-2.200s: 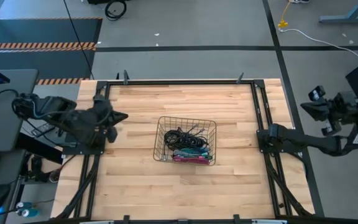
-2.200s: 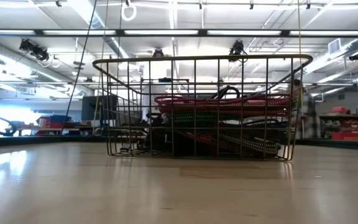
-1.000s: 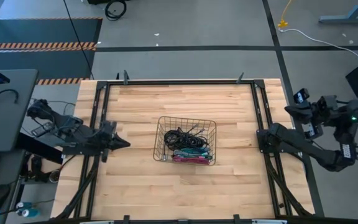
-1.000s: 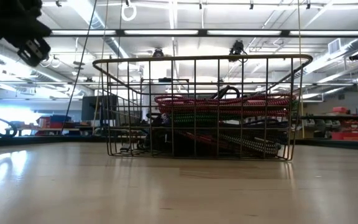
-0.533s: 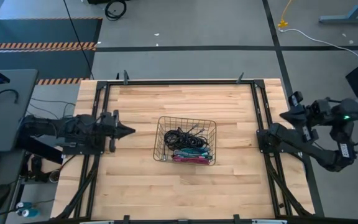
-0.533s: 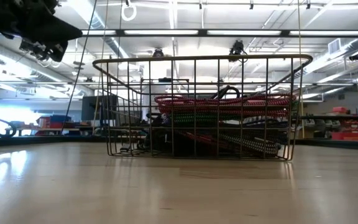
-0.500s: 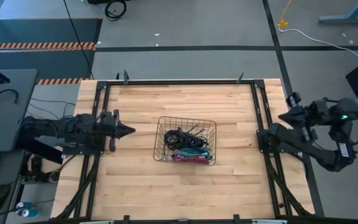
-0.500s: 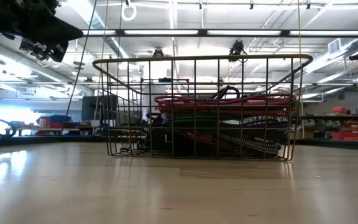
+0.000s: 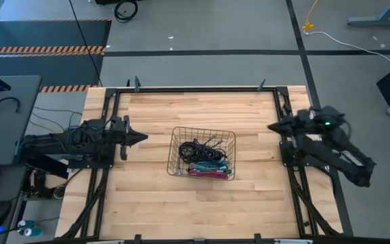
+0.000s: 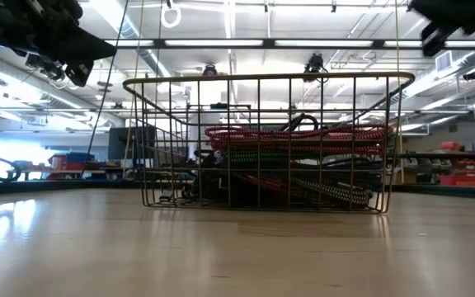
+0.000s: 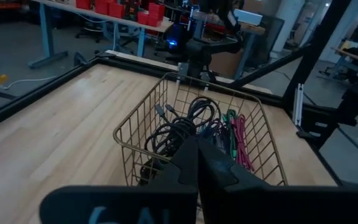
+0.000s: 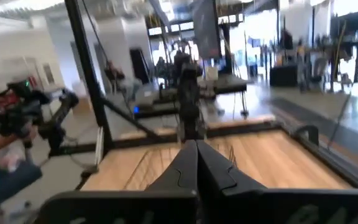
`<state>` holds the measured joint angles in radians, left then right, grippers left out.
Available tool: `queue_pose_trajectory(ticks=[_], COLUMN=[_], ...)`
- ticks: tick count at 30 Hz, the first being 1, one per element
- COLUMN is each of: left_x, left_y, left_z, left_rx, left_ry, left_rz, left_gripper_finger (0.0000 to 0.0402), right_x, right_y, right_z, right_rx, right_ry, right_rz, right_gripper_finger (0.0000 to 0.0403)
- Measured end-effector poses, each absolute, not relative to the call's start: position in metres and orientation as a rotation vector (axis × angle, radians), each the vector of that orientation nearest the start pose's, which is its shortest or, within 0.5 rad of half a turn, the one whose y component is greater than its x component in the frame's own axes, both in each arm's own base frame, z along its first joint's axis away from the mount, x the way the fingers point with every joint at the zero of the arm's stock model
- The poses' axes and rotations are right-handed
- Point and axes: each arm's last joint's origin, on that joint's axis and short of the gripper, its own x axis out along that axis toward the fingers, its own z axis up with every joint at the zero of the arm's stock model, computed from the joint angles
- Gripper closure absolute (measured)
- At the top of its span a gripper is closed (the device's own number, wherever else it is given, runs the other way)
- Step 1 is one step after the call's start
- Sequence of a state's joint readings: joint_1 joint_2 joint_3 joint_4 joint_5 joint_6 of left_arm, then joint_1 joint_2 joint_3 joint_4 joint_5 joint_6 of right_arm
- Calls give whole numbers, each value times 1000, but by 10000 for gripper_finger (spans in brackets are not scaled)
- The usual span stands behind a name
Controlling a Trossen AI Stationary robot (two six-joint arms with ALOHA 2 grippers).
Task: Pick and place USB-C Cables
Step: Adjust the wire basket
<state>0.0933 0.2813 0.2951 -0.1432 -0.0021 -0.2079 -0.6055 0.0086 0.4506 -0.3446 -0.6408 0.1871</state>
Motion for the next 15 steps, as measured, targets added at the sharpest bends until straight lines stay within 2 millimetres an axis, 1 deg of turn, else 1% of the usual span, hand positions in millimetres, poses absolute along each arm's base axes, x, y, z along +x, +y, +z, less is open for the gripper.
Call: queue_pose_trajectory(ticks=[3, 6, 10, 15], left_x=[106, 106, 106, 106], left_y=[10, 10, 10, 10], left_z=[228, 228, 227, 227], left_rx=[-230, -231, -230, -229], left_ry=[120, 121, 124, 129], left_rz=[109, 104, 103, 105], left_gripper_finger=[401, 401, 401, 401], right_x=[62, 75, 81, 91], right_y=[-22, -27, -25, -19], right_z=[251, 227, 215, 200], right_rx=[135, 191, 195, 206], right_ry=[-170, -222, -261, -197], right_rz=[53, 72, 85, 26], right_gripper_finger=[403, 403, 403, 403])
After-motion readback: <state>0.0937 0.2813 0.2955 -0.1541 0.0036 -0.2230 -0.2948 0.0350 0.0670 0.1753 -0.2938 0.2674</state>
